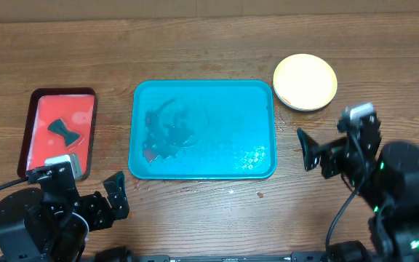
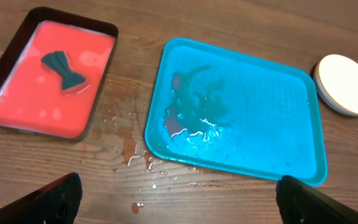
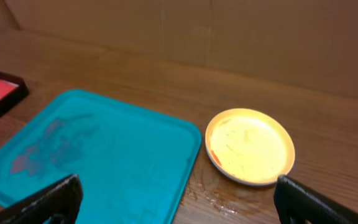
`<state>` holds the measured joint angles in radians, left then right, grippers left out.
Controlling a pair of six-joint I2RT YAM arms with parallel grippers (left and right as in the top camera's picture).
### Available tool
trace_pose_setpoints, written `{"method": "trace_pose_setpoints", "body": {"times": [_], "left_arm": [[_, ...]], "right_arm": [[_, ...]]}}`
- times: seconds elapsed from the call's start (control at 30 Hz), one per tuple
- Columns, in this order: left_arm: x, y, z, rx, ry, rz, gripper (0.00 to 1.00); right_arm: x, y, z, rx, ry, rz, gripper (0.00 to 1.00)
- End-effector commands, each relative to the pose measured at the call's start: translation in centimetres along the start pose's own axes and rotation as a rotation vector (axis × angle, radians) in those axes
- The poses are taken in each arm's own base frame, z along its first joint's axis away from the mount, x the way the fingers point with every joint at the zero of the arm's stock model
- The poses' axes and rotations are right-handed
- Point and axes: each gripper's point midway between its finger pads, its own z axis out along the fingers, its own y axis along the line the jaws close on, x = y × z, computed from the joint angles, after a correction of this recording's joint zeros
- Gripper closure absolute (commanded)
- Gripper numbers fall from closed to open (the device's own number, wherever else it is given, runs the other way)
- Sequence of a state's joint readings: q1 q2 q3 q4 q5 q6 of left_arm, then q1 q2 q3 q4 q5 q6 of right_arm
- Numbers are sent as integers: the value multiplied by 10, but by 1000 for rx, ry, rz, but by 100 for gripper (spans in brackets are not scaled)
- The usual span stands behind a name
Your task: Clean dirty plates on tray and stack at the side
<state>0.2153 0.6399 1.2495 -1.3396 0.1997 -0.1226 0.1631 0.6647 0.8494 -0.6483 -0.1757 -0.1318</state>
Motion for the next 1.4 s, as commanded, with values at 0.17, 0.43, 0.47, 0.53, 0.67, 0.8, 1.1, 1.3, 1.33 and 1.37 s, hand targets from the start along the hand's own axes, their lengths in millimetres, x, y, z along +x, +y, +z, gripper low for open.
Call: {"method": "trace_pose_setpoints", "body": {"times": [0.17, 0.43, 0.47, 0.53, 0.67, 0.8, 1.1, 1.3, 1.33, 1.37], "left_arm": [[-1, 0, 0, -3, -3, 16, 0], [-1, 0, 0, -3, -3, 15, 0], [-1, 0, 0, -3, -3, 15, 0], [-1, 0, 0, -3, -3, 15, 1], [-1, 0, 0, -3, -3, 16, 0], [-1, 0, 0, -3, -3, 16, 1], [-1, 0, 0, -3, -3, 16, 0], [-1, 0, 0, -3, -3, 16, 0], [-1, 0, 0, -3, -3, 16, 0], [-1, 0, 0, -3, -3, 16, 0]], "right_arm": [[61, 3, 7, -22, -212, -32, 0], [79, 0, 13, 7, -401, -83, 0], [80, -1, 13, 12, -416, -86, 0], [83, -2, 14, 19, -438, -92, 0], [88, -6, 14, 39, -474, -100, 0], [88, -14, 11, 84, -490, -93, 0], [112, -30, 20, 163, -384, -44, 0], [112, -30, 20, 163, -385, -44, 0], [112, -30, 20, 163, -384, -44, 0], [112, -30, 20, 163, -384, -44, 0]]}}
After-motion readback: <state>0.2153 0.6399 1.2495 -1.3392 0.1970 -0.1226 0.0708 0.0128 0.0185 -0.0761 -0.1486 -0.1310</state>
